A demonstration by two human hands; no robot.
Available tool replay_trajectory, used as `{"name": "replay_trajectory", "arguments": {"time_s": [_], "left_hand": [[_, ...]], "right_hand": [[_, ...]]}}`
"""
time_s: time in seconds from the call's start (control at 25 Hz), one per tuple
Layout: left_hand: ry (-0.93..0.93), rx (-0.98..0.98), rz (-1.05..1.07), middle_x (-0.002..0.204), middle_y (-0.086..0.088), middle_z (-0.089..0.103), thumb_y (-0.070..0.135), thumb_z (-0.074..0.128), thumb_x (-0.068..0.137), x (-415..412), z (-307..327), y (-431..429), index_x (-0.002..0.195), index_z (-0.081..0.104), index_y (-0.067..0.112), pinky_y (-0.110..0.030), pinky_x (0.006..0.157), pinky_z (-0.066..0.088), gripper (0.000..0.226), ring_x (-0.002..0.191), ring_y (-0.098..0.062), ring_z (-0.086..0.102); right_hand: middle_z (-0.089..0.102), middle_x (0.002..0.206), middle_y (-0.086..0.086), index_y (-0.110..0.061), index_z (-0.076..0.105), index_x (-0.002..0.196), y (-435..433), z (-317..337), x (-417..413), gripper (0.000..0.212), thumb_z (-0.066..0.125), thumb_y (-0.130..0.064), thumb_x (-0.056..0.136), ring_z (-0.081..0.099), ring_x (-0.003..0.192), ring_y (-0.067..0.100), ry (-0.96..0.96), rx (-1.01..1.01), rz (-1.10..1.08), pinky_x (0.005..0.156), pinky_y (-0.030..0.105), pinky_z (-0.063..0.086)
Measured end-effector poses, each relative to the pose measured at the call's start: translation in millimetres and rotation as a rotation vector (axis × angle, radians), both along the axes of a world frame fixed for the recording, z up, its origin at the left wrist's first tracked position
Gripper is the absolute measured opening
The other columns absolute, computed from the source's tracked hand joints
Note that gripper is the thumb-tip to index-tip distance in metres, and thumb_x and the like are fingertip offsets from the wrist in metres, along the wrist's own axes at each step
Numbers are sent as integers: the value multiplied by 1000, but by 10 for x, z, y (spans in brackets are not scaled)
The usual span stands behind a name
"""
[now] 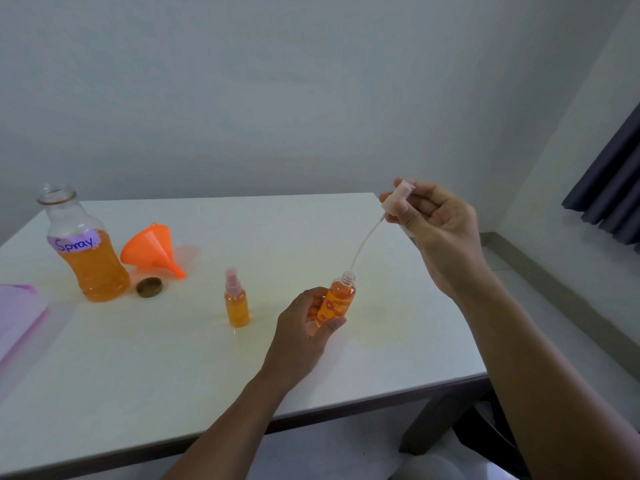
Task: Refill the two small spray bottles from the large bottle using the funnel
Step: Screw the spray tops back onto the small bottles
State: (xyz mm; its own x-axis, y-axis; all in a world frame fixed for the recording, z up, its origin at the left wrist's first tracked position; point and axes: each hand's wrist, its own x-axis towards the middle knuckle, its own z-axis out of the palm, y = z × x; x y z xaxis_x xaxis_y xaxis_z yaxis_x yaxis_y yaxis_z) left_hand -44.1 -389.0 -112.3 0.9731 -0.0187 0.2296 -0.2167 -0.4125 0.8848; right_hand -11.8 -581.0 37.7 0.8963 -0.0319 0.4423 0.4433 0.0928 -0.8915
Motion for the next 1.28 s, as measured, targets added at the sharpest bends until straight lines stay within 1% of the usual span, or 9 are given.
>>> {"name": "replay_trajectory", "arguments": {"time_s": [0.28,0.4,0.56,0.8,0.92,1.0,1.08,1.16,1.28], "left_hand": [[5,5,8,116,18,62,46,71,86,3,-35,-7,122,52,38,-4,80,44,41,100,0,62],[35,-23,3,118,18,62,47,69,87,3,-31,-10,125,52,38,-11,87,47,42,101,0,61],[31,3,-20,111,27,56,46,64,90,-20,24,-16,126,49,39,1,69,40,40,94,13,56],[29,38,-20,112,23,56,44,62,92,-12,13,-9,134,53,30,10,70,35,46,90,18,53],[27,43,-24,117,21,58,46,60,92,-10,12,-12,137,52,29,8,70,36,49,93,7,57],[26,42,-22,116,21,58,45,61,92,-10,16,-10,135,52,30,9,70,36,47,93,9,56],[26,36,-25,114,22,57,42,62,92,-11,15,-4,134,52,31,9,72,36,44,92,16,54],[33,47,-30,114,23,55,41,62,93,-17,20,-3,134,52,30,9,70,36,44,91,16,53],[36,50,-29,115,22,55,42,62,93,-18,25,-10,135,52,30,10,69,35,45,91,15,52]], "right_hand": [[77,104,11,-5,64,120,44,-182,-20,36,71,-11,85,74,98,21,39,-124,51,91,33,58],[77,105,8,-10,59,128,76,-399,-16,40,67,1,91,74,100,22,107,-363,112,89,38,60],[74,100,-4,-19,65,121,97,-557,21,36,63,4,94,72,95,14,94,-654,76,84,39,62],[73,89,-9,-23,69,108,38,-453,102,22,78,-17,88,71,87,9,64,-829,42,81,32,62],[69,100,-15,-29,64,117,4,-399,120,43,84,-36,79,68,90,6,31,-942,-2,75,23,60],[64,117,-21,-29,62,126,-23,-373,125,47,81,-24,84,66,105,5,28,-903,84,82,21,59],[70,110,-19,-26,68,121,-18,-377,128,35,76,-14,89,68,103,5,5,-920,134,84,23,59],[74,88,-13,-24,73,108,7,-361,121,22,78,-29,87,70,84,4,13,-975,62,76,24,59],[71,91,-14,-30,68,111,-15,-306,105,53,76,-64,71,68,81,5,50,-1049,-6,69,21,56]]}}
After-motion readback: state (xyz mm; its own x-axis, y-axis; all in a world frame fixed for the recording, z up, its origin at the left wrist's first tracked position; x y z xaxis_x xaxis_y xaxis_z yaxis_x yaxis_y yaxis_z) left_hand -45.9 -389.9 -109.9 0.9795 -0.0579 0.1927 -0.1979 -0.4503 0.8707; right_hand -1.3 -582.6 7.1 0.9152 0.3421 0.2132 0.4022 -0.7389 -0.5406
